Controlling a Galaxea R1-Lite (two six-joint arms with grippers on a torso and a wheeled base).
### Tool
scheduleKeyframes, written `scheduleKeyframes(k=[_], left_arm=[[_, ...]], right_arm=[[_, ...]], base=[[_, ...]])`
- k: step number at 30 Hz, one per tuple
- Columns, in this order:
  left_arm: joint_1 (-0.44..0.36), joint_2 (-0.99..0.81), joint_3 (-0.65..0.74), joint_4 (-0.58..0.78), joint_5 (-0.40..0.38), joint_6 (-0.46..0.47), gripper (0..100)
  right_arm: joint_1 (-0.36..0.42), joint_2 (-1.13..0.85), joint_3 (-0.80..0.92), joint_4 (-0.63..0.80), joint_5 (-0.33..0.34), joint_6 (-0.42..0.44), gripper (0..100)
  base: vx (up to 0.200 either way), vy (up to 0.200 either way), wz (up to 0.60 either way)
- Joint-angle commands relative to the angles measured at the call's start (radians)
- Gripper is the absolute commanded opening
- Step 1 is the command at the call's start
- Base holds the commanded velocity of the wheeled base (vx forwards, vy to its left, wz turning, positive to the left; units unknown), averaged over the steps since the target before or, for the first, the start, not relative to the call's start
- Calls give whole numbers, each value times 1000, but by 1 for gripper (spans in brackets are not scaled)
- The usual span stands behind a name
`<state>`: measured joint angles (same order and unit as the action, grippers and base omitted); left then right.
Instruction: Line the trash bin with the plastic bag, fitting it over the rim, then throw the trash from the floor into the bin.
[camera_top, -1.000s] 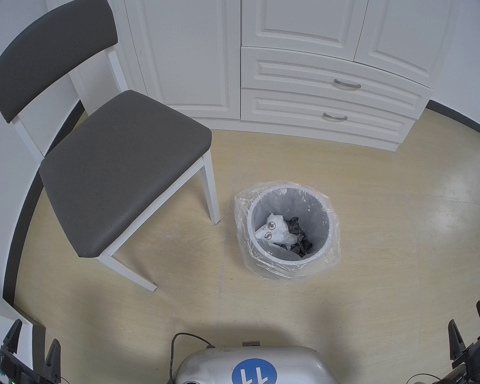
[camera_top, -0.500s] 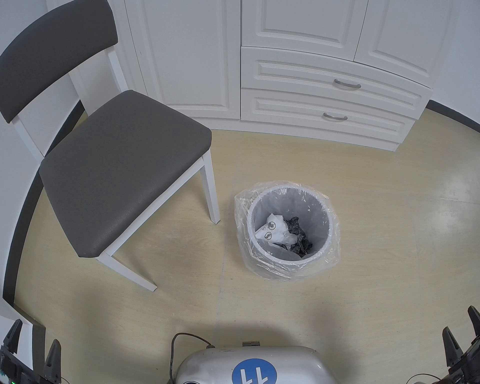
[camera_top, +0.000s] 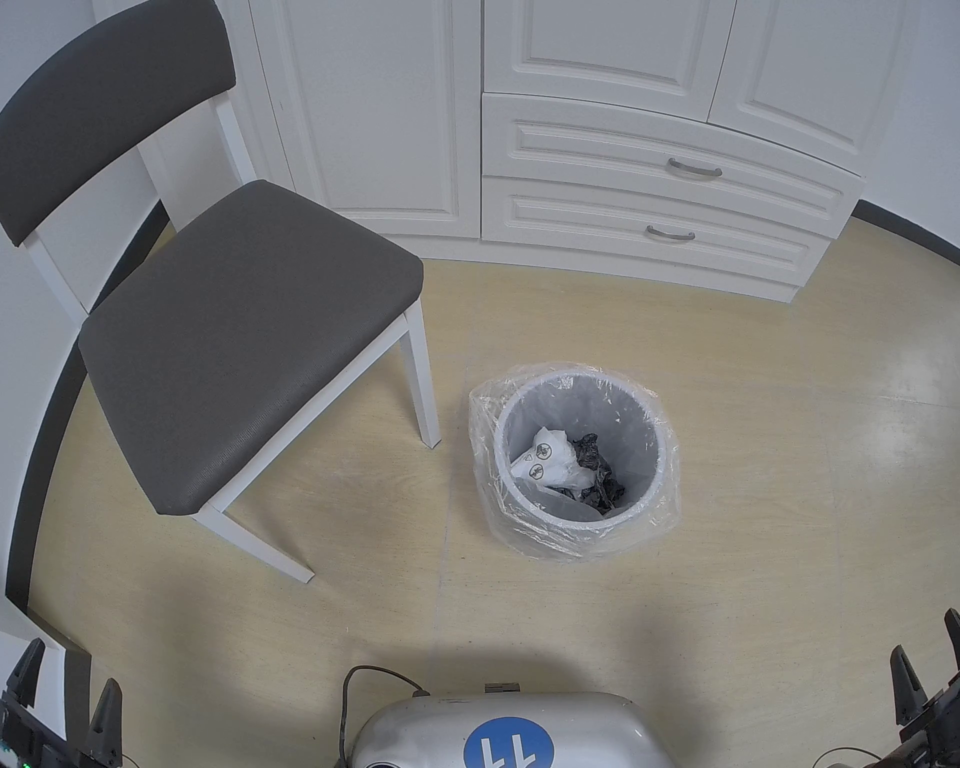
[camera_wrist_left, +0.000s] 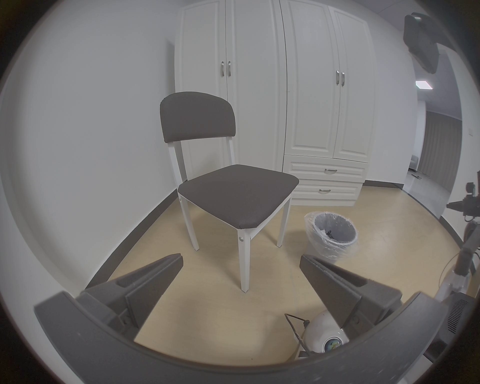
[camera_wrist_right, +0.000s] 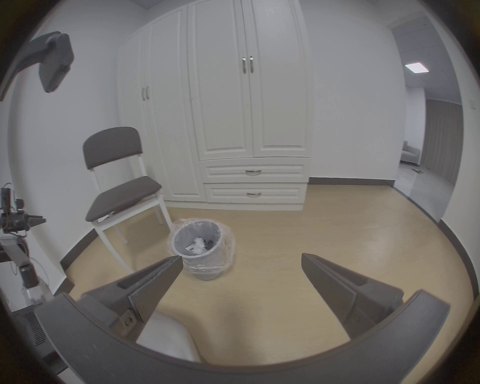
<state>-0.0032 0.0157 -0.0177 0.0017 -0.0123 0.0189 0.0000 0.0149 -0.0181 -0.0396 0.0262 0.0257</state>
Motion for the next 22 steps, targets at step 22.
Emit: scheduleKeyframes(k=[22], left_arm=[[0,-16,18,0,3,-1,100]], right_arm=[[-2,-15,18,37,-46,-6,100]], base=[[0,0,0]])
